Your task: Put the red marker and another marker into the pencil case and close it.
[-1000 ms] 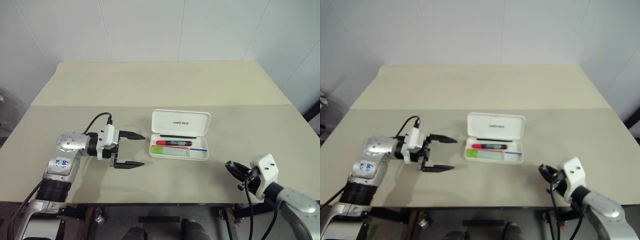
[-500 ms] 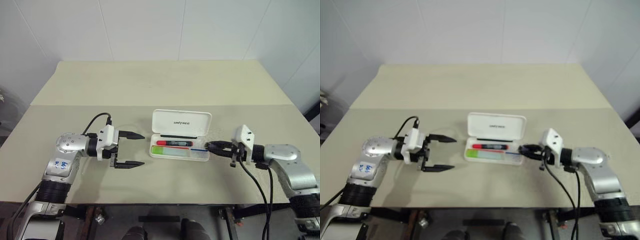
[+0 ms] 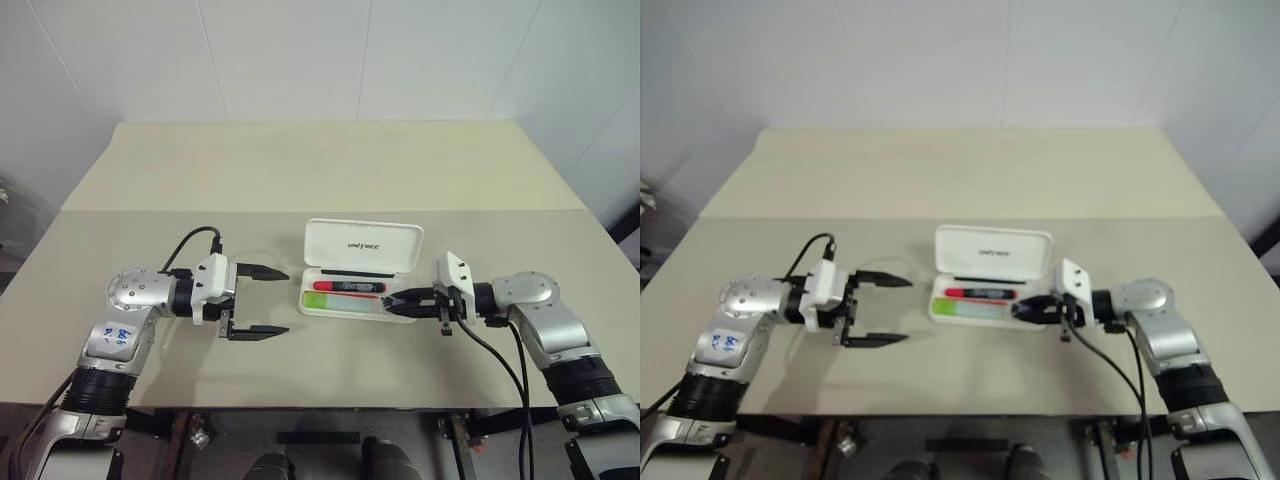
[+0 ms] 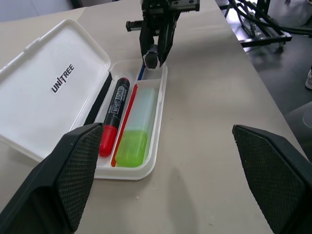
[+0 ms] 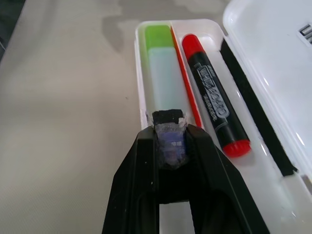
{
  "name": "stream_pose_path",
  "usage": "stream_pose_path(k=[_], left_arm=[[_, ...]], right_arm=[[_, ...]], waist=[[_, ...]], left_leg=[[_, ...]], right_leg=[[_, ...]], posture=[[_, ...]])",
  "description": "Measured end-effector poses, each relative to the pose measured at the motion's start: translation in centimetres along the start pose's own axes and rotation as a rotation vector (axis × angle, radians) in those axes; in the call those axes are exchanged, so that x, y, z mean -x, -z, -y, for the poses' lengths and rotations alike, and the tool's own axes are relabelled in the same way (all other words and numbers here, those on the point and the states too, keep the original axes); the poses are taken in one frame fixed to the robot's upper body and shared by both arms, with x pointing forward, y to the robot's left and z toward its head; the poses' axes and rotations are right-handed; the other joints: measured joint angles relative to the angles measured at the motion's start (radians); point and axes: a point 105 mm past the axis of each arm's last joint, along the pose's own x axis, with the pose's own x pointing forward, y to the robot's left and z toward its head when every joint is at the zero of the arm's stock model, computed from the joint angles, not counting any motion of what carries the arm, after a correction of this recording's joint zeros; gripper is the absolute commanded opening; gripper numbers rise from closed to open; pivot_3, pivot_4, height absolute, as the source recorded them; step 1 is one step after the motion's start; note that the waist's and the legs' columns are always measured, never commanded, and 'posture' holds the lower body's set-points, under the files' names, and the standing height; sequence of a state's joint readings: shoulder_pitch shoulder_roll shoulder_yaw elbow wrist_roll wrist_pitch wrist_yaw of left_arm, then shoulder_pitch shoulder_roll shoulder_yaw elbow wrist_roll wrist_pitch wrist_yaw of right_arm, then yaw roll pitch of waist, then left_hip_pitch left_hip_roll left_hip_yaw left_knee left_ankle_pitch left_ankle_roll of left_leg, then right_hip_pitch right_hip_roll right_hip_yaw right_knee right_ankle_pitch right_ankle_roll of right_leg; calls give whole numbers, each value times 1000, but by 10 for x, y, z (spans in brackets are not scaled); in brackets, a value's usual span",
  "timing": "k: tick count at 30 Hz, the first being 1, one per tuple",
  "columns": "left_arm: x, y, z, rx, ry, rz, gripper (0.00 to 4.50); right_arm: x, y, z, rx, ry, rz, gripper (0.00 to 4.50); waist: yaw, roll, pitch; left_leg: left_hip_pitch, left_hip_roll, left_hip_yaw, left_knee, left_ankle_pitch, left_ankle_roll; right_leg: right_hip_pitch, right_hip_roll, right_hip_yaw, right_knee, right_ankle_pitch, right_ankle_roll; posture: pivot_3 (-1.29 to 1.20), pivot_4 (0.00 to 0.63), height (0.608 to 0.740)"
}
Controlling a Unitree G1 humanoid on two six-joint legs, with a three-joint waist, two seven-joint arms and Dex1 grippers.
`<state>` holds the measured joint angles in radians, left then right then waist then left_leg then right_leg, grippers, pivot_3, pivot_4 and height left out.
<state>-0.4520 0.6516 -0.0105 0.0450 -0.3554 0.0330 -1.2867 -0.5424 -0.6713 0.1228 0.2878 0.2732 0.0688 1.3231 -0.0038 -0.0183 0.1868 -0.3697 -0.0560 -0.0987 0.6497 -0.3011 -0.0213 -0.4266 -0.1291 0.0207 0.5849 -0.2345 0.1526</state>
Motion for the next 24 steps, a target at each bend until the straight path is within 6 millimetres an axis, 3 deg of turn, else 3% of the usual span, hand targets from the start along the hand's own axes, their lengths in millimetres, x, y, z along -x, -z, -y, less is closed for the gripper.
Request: stream_pose_path(k=[2,8,14,19,24], left_arm=[[0,0,0,0,-4,0,4500],[2,0,-1,4,-6,-12,4500],[2,-1,-3,-2,-8,-11,4500],[2,-1,-6,1,-24,-6,4500],[6,-6,-17,12,-75,42,4500]], right_arm=[[1,4,2,-14,6,-9,379],[3,8,4,-25,-1,-19,2266],[1,3,5,-2,-14,-6,4433],[4,-7,9,31,17,16,4472],[24,-25,6,66,70,61,4472]], waist=[[-2,0,0],[-1,0,0],[-1,0,0],[-1,0,0],[3,0,0]], left_leg=[[0,0,0,0,0,0],[0,0,0,0,0,-1],[0,0,0,0,0,-1],[0,0,0,0,0,-1],[-1,0,0,-1,0,-1]], right_leg=[[0,0,0,0,0,0],[-1,0,0,0,0,0],[-1,0,0,0,0,0],[-1,0,0,0,0,0],[-1,0,0,0,0,0]], posture=[[0,150,740],[0,150,740],[0,150,740],[0,150,740],[0,150,740]])
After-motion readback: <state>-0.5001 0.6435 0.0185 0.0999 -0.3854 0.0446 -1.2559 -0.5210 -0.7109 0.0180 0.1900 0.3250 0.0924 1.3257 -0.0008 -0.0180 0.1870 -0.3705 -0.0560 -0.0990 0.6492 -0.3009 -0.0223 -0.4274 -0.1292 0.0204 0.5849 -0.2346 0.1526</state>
